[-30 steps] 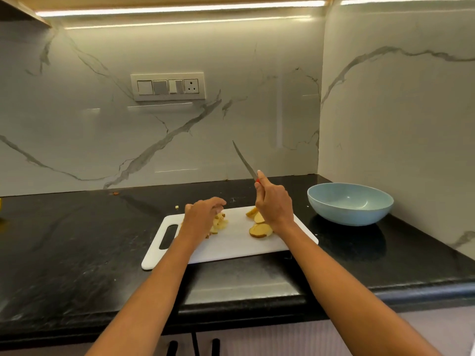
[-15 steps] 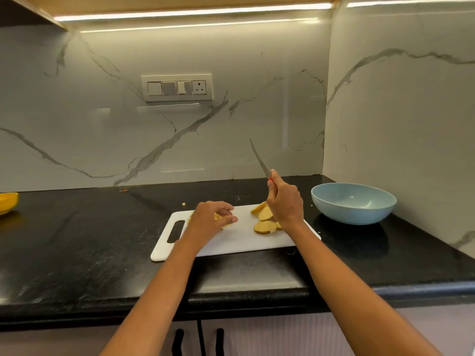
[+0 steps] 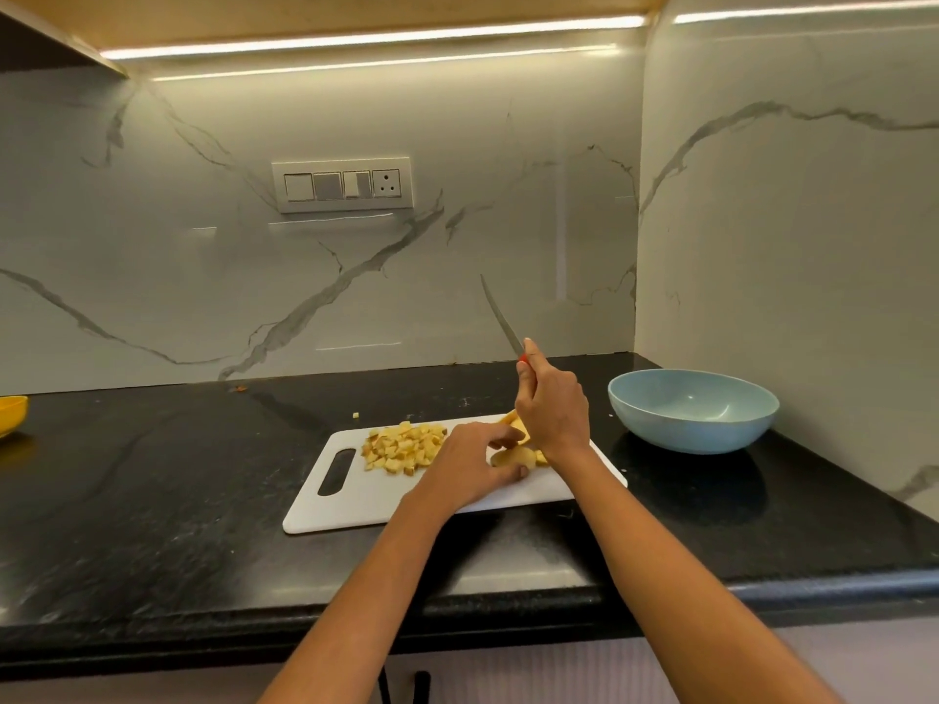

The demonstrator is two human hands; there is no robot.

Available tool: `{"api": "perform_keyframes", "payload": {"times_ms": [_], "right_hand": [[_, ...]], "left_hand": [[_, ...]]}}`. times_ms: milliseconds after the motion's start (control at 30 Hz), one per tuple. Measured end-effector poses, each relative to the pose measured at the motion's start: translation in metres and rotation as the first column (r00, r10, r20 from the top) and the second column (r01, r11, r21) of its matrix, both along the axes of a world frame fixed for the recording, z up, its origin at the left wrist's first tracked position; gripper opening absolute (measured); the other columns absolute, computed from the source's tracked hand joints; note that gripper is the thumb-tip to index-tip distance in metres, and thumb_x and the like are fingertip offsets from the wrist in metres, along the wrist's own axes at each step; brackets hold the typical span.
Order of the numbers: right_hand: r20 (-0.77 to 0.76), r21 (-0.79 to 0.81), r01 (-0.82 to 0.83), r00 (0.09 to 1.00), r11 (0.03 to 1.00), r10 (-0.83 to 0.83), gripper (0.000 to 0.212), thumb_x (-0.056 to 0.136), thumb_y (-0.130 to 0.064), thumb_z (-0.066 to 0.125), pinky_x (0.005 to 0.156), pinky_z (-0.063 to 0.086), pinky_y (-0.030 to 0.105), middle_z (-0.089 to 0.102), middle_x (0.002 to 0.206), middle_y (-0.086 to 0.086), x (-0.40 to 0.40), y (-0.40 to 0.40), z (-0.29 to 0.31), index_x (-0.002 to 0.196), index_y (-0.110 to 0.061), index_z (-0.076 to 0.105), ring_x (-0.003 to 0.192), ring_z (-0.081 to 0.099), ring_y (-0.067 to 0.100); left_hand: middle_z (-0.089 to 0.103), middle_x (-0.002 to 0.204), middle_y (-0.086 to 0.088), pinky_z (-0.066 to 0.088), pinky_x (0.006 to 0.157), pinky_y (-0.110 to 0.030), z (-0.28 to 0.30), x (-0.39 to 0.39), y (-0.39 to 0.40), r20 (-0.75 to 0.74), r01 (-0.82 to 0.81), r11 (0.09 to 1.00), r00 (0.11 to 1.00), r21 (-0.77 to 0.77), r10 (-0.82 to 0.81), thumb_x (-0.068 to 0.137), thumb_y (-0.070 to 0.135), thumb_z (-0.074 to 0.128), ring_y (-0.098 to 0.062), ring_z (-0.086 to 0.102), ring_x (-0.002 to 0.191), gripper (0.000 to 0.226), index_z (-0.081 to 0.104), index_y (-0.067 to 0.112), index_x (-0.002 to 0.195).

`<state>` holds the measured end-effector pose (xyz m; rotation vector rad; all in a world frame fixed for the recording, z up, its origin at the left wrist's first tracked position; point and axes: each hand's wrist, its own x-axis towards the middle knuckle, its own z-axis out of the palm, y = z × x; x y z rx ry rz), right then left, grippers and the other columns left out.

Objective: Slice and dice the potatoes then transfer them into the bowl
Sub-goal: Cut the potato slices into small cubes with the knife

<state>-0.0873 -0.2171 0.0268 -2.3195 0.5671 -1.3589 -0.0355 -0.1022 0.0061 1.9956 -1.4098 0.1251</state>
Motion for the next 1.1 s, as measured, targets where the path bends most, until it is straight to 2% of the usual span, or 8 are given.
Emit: {"api": "perform_keyframes", "payload": {"times_ms": [333,533,600,733,800,867,967,1100], "right_hand": [[0.012,0.002,0.015,1.0,1.0,-0.015,0.043,0.1,-0.026,0.039,0.064,0.048,0.018,0.07,0.089,0.006,-0.002,0.002,0.003,0.141,-0.012,0.04,0.07,0.062,0.014],[0.114,0.029,0.012,0.993,0.999,-0.015,0.041,0.099,-0.023,0.042,0.056,0.04,0.011,0.071,0.086,0.008,-0.005,0.001,0.007,0.138,-0.009,0.044,0.063,0.056,0.009],[0.159,0.051,0.008,0.987,0.999,-0.015,0.041,0.099,-0.022,0.043,0.057,0.041,0.011,0.071,0.087,0.009,-0.005,0.0,0.008,0.137,-0.008,0.045,0.064,0.056,0.009],[0.157,0.061,0.003,0.988,0.998,-0.012,0.04,0.099,-0.022,0.042,0.057,0.042,0.012,0.071,0.089,0.008,-0.006,0.0,0.007,0.137,-0.008,0.046,0.065,0.056,0.009],[0.136,0.056,0.004,0.991,0.998,-0.012,0.04,0.099,-0.023,0.042,0.056,0.04,0.01,0.071,0.088,0.008,-0.006,0.001,0.006,0.137,-0.009,0.045,0.065,0.056,0.008],[0.113,0.054,0.009,0.993,0.998,-0.015,0.041,0.099,-0.023,0.042,0.055,0.039,0.009,0.071,0.088,0.008,-0.007,0.0,0.005,0.138,-0.009,0.044,0.064,0.055,0.008],[0.077,0.055,0.017,0.997,0.998,-0.021,0.042,0.1,-0.024,0.04,0.053,0.036,0.008,0.07,0.087,0.008,-0.011,0.003,0.004,0.139,-0.008,0.043,0.064,0.054,0.007],[0.039,0.056,0.022,0.999,0.998,-0.024,0.043,0.1,-0.025,0.039,0.053,0.037,0.009,0.069,0.085,0.006,-0.016,0.008,0.002,0.14,-0.009,0.041,0.064,0.054,0.007]], "left_hand": [[0.066,0.112,-0.006,0.047,0.088,-0.023,0.002,-0.01,-0.013,-0.018,-0.02,0.997,1.0,-0.073,0.018,0.081,0.02,0.069,-0.016,0.061,0.097,0.034,0.064,0.009,0.113],[0.067,0.104,-0.009,0.047,0.079,-0.018,0.003,-0.008,-0.019,-0.043,-0.006,0.991,0.999,-0.133,0.001,0.081,0.01,0.068,-0.011,0.058,0.084,0.03,0.066,0.009,0.11],[0.066,0.107,-0.009,0.047,0.078,-0.017,0.002,-0.003,-0.015,-0.046,-0.063,0.982,0.997,-0.177,0.056,0.085,0.007,0.062,-0.011,0.058,0.084,0.029,0.065,0.01,0.114],[0.062,0.113,-0.012,0.052,0.084,-0.033,0.003,0.007,0.0,-0.166,-0.327,0.912,0.942,-0.246,0.293,0.093,0.009,0.051,-0.022,0.06,0.094,0.032,0.056,0.008,0.125],[0.064,0.102,-0.011,0.048,0.071,-0.021,0.003,0.005,0.008,-0.182,-0.369,0.906,0.925,-0.209,0.334,0.093,0.008,0.048,-0.017,0.058,0.084,0.027,0.06,0.007,0.116],[0.064,0.086,-0.009,0.038,0.057,-0.017,0.0,-0.002,0.016,-0.152,-0.4,0.901,0.913,-0.169,0.378,0.091,0.009,0.048,-0.013,0.052,0.072,0.02,0.067,0.006,0.096],[0.062,0.07,-0.004,0.032,0.052,-0.019,-0.002,-0.013,0.026,0.012,-0.515,0.852,0.855,-0.088,0.518,0.088,0.018,0.051,-0.012,0.051,0.064,0.022,0.066,0.011,0.074],[0.054,0.069,0.004,0.032,0.058,-0.021,0.005,-0.022,0.033,0.232,-0.67,0.742,0.72,-0.014,0.654,0.092,0.025,0.046,-0.012,0.05,0.067,0.023,0.062,0.015,0.078]]}}
